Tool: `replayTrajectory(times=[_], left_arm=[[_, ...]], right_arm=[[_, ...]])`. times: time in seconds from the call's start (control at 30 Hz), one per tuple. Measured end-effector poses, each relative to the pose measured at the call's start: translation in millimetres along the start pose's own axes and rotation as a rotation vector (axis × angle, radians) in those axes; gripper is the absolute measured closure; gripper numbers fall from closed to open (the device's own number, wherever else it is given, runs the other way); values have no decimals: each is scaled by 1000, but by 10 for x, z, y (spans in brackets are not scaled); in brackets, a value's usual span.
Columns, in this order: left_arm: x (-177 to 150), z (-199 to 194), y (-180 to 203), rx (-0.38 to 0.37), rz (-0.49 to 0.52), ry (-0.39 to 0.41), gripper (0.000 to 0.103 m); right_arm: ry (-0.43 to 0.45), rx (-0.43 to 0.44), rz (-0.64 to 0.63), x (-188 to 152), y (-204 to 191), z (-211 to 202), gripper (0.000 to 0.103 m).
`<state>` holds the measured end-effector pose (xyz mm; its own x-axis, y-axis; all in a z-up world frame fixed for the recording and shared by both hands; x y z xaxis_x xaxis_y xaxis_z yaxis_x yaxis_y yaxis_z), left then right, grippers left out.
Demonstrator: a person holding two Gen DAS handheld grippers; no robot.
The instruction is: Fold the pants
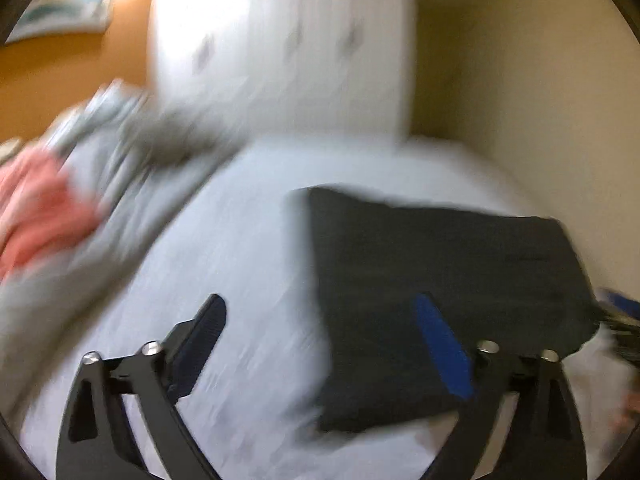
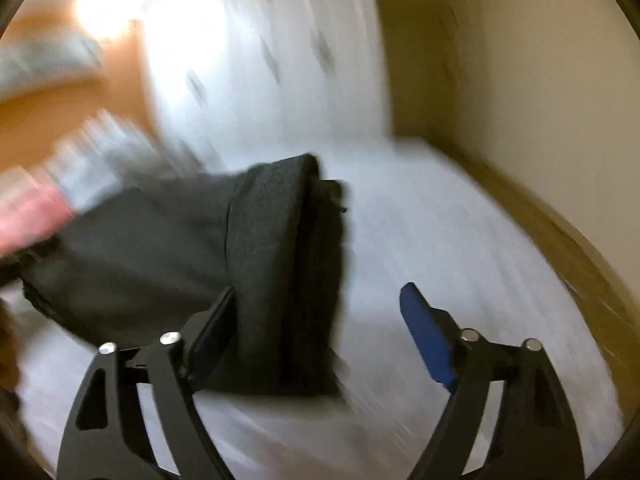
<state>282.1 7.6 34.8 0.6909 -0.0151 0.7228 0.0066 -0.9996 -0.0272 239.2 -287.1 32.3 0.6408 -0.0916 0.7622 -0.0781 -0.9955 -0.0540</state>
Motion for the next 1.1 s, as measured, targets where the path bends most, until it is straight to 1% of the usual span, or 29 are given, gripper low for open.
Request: replayTrajectory(times=[0.03,0.07,0.1,0.13,0.17,0.23,0.27,0.3,0.33,0.4,0.43,0.47,0.57,0.67,0.77,0.8,0.83,0.87,0.97,1.0,1.03,1.1], left_arm=[[-211,217,-17,14,13,-67,44],[-511,444,-38,15,35,-152,44],[-710,547,-67,21,38,-196,44],[-869,581,-105,30,32,-220,44],[-997,558,-136,27,21,-226,44],[-1106,438,-128,28,17,-228,43],[-1082,373,-103,27,21,-223,43],[-1074,288,-78,20,20,-210,39],[-1063,223,-75,19,16,-198,28],[-1076,51,-67,31,9,-154,22],[-1091,6,-90,42,22,-136,22],[-1099,-37,-62,46,37,-132,21],[-1156,-90,9,35,77,-133,20],[-1169,-120,44,42,79,-125,20],[-1154,-90,43,28,63,-117,20],[-1149,-70,40,30,58,-116,20],[-1147,-43,36,32,55,-118,20],[-1148,-4,41,32,55,-124,20],[-1149,80,58,31,55,-141,20],[-1154,102,65,29,54,-146,20],[-1160,122,73,28,50,-149,20],[-1181,161,92,26,49,-160,20]], right_arm=[[-111,-53,8,-296,108,223,44],[-195,-36,24,-623,173,352,44],[-234,-11,36,-849,199,379,44],[-263,-1,39,-1025,214,367,44],[-286,-10,28,-1195,251,339,44],[-304,-24,19,-1324,295,263,44],[-300,-11,27,-1312,269,189,43],[-287,-5,43,-1312,259,126,39],[-273,-1,56,-1346,233,52,36],[-246,23,83,-1332,165,-69,35],[-231,29,96,-1326,144,-116,31],[-213,38,115,-1298,89,-166,30],[-188,72,133,-1289,-41,-196,30],[-173,61,127,-1193,-92,-131,30],[-163,63,121,-991,-129,11,30],[-154,69,111,-928,-163,49,39],[-150,76,97,-874,-207,82,50],[-154,80,76,-798,-280,157,51],[-168,96,66,-633,-439,407,50],[-175,96,73,-597,-475,503,46],[-196,95,76,-566,-509,657,39],[-231,70,85,-570,-512,885,34]])
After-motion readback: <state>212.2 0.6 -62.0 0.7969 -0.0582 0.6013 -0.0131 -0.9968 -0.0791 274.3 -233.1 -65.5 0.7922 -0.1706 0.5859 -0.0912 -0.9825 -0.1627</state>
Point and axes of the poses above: each gripper's, at about its wrist camera, not at the fingertips, and z roughly the way its jaws point, y to its right, x to its top, the point moved 7 cm from there along z, roughly the way its jaws point, and after that the axes turned 3 degrees about -y, right-handed, at the moved point
